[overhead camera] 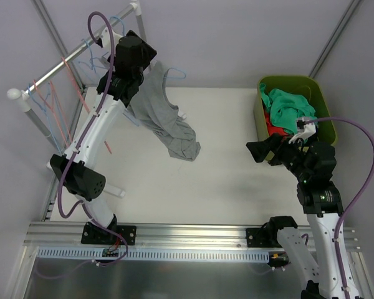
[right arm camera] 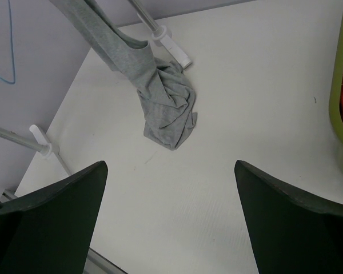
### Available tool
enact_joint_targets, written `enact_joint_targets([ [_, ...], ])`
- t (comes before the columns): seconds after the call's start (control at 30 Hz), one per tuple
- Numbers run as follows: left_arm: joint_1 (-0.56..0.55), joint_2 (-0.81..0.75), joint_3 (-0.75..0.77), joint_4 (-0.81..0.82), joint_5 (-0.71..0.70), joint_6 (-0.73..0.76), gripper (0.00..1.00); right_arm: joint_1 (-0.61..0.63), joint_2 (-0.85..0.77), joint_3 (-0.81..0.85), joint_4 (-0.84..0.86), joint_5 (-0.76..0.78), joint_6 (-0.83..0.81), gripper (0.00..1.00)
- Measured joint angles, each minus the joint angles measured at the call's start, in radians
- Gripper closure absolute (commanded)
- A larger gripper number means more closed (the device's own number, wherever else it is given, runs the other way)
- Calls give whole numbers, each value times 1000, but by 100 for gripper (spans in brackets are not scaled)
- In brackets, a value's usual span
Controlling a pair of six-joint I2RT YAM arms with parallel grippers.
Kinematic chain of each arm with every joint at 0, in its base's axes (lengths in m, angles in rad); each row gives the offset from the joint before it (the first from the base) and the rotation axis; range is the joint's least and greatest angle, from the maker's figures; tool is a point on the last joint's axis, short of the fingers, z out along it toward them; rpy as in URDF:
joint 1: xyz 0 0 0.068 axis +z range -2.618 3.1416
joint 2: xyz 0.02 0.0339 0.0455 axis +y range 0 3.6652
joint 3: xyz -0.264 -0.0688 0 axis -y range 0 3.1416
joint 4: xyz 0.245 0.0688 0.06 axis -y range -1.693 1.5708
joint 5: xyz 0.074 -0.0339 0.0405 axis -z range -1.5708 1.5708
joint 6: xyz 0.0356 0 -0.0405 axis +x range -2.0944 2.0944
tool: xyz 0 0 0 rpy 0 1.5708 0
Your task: Remove the tank top from the hanger
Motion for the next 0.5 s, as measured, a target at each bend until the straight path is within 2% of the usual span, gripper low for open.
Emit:
enact_joint_targets([
  [0.17,20,75,56,13,-16,-3,48,16,-16,0,-12,-10,-13,0],
  [0.2,20,87,59,13,-18,-3,58,17,-19,0,-13,-12,-16,0],
  [0.3,26,109,60,13,-24,-7,74,21,-25,0,-15,-16,-22,1],
  [0.33,26,113,60,13,-24,-9,84,21,-25,0,-16,-16,-24,0],
  [0.43,26,113,59,13,-26,-6,99,23,-25,0,-19,-16,-27,1],
  [0.5,26,109,59,11,-26,-1,100,23,-24,0,-19,-16,-27,0],
])
